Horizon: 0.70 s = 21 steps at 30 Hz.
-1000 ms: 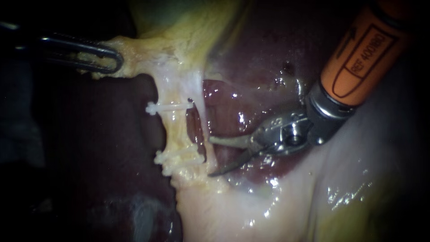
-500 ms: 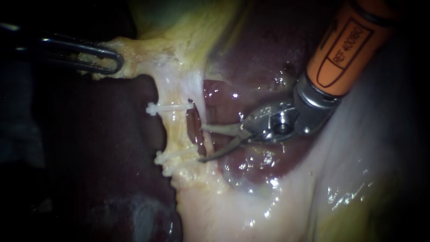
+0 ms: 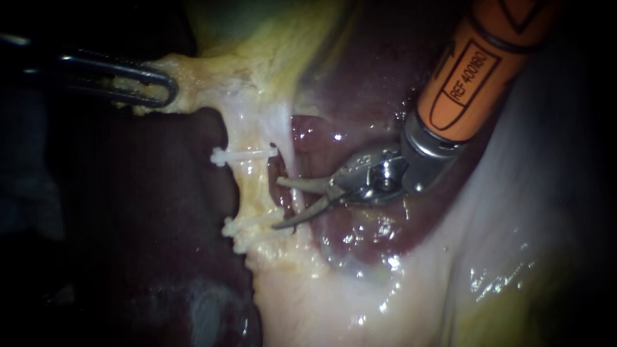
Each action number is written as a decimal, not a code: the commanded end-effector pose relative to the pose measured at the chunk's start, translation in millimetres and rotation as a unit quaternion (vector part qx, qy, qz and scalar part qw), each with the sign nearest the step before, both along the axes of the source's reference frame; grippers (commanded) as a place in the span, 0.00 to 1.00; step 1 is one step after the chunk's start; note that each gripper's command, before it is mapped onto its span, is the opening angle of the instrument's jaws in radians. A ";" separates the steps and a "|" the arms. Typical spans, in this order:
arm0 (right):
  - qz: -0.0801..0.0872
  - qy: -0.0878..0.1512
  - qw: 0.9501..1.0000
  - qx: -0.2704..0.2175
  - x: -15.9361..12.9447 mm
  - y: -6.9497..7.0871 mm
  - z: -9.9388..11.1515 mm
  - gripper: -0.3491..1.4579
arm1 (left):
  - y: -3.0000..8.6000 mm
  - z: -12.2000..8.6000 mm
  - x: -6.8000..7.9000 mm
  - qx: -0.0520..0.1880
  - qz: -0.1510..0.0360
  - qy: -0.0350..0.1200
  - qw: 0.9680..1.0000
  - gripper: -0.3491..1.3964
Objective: Go to the cutting position left tube
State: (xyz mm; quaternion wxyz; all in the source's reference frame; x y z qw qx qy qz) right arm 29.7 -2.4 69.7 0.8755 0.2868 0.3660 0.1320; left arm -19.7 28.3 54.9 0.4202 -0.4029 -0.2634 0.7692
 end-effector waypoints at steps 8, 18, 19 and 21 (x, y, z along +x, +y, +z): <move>-0.003 0.000 1.000 0.006 0.1 0.9 1.8 0.99 | -0.1 0.1 -0.1 0.000 0.001 0.000 1.000 0.00; 0.002 0.059 0.996 0.072 2.1 0.7 1.6 0.99 | -0.2 0.2 -0.1 0.000 0.001 -0.001 1.000 0.00; 0.004 0.060 0.995 0.077 2.3 0.6 1.5 0.99 | -0.2 0.2 -0.1 0.000 0.001 -0.001 1.000 0.00; 0.008 0.068 0.994 0.085 2.8 0.5 1.4 0.99 | -0.2 0.2 -0.1 0.000 0.001 -0.001 1.000 0.00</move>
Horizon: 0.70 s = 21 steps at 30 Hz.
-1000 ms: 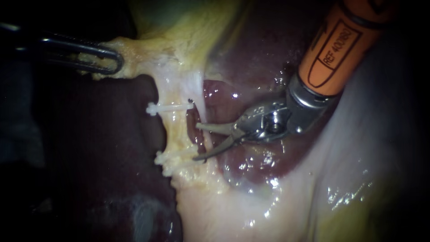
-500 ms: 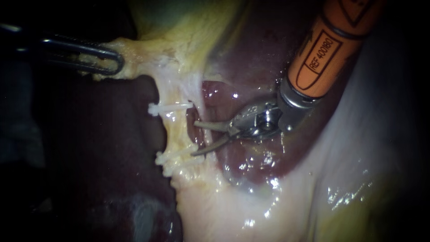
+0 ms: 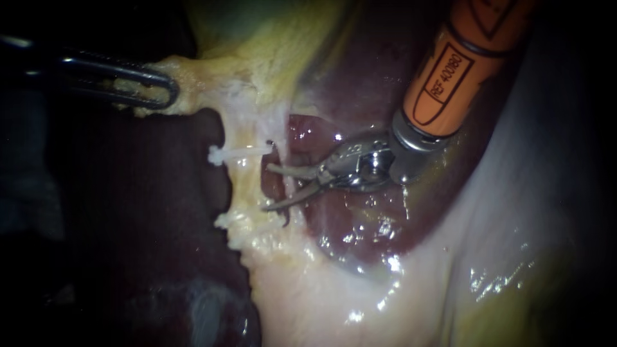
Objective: Go to the cutting position left tube
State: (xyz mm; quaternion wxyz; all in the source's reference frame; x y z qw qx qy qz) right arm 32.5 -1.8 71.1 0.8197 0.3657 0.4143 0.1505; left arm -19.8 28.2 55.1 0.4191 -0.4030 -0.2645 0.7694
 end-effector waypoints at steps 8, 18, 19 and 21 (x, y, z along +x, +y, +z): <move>0.007 0.005 1.000 0.014 1.6 -0.4 0.3 0.99 | 0.0 0.0 -0.1 0.000 0.000 0.000 1.000 0.00; 0.020 0.020 0.999 0.037 3.6 -0.9 1.0 0.99 | -0.1 0.1 -0.2 0.000 -0.001 0.001 1.000 0.00; 0.021 0.022 0.999 0.040 3.7 -0.9 1.0 0.99 | -0.1 0.1 -0.2 0.000 -0.001 0.001 1.000 0.00; 0.021 0.025 0.998 0.044 4.0 -0.9 1.0 0.99 | -0.1 0.1 -0.2 -0.001 -0.001 0.001 1.000 0.00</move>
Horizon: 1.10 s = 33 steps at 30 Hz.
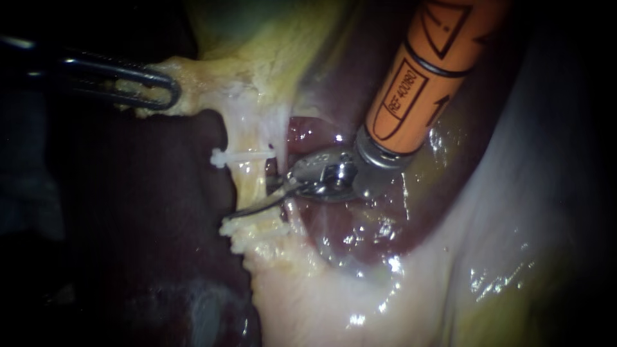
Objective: Go to the cutting position left tube
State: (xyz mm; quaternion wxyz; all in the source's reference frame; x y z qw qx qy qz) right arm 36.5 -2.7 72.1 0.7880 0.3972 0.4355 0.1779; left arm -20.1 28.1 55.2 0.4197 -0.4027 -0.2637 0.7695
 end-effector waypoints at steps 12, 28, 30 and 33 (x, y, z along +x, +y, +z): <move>0.016 0.016 1.000 0.014 1.4 -0.2 -0.4 0.99 | 0.0 0.0 -0.1 0.000 0.001 -0.001 1.000 0.00; 0.009 0.046 0.999 0.027 3.0 -1.7 -2.8 0.99 | 0.0 0.2 -0.1 0.000 0.001 -0.001 1.000 0.00; 0.008 0.053 0.998 0.030 3.2 -2.0 -3.5 0.99 | 0.0 0.2 -0.1 0.000 0.001 -0.001 1.000 0.00; 0.006 0.069 0.997 0.036 3.4 -2.1 -4.8 0.99 | 0.0 0.2 -0.1 0.000 0.001 -0.001 1.000 0.00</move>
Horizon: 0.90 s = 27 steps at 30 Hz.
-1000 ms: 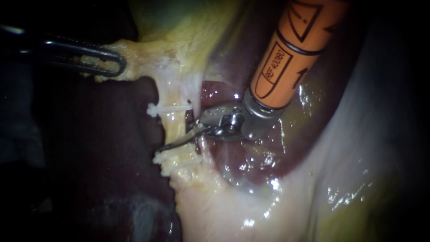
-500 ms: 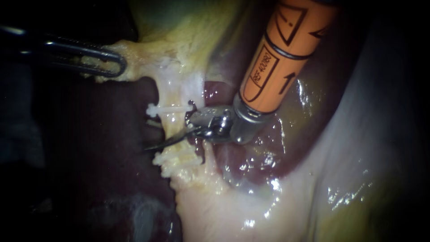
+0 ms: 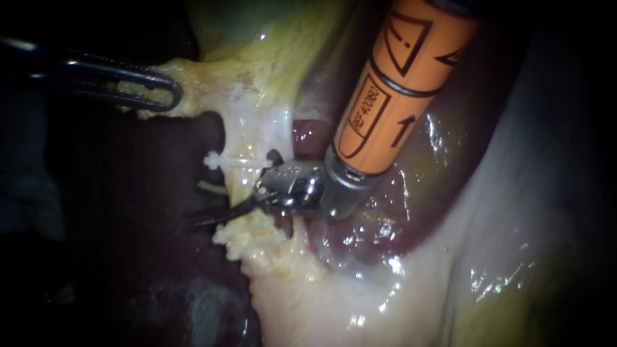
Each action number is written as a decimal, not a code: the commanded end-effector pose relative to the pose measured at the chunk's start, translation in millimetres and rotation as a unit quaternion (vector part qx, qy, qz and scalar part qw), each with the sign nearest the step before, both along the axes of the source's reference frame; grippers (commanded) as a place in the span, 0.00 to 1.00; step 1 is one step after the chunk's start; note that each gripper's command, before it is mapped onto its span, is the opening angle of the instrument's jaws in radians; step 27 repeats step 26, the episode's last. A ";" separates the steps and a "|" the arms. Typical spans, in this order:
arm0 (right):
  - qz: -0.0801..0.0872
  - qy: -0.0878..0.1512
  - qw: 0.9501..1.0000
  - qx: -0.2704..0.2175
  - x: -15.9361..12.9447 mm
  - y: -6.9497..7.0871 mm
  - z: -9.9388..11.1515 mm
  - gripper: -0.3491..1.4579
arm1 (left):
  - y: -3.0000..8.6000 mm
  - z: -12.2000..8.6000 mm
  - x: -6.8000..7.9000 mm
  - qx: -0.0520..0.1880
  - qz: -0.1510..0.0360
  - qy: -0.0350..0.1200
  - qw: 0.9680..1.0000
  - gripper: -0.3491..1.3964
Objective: Go to the cutting position left tube
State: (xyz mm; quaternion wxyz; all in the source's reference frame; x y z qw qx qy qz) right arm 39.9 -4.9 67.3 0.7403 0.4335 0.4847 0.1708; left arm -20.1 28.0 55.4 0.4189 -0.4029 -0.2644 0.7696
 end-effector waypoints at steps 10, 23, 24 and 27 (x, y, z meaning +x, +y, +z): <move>0.001 0.013 1.000 0.011 0.9 0.5 -3.5 0.99 | 0.0 0.1 0.0 0.000 0.000 0.000 1.000 0.00; 0.001 0.014 1.000 0.011 0.9 0.6 -3.4 0.99 | -0.1 0.2 0.0 -0.001 0.000 0.000 1.000 0.00; 0.001 0.014 1.000 0.011 0.9 0.6 -3.4 0.99 | -0.1 0.2 0.0 -0.001 0.000 0.000 1.000 0.00; 0.001 0.014 1.000 0.011 0.9 0.6 -3.4 0.99 | -0.1 0.2 0.0 -0.001 0.000 0.000 1.000 0.00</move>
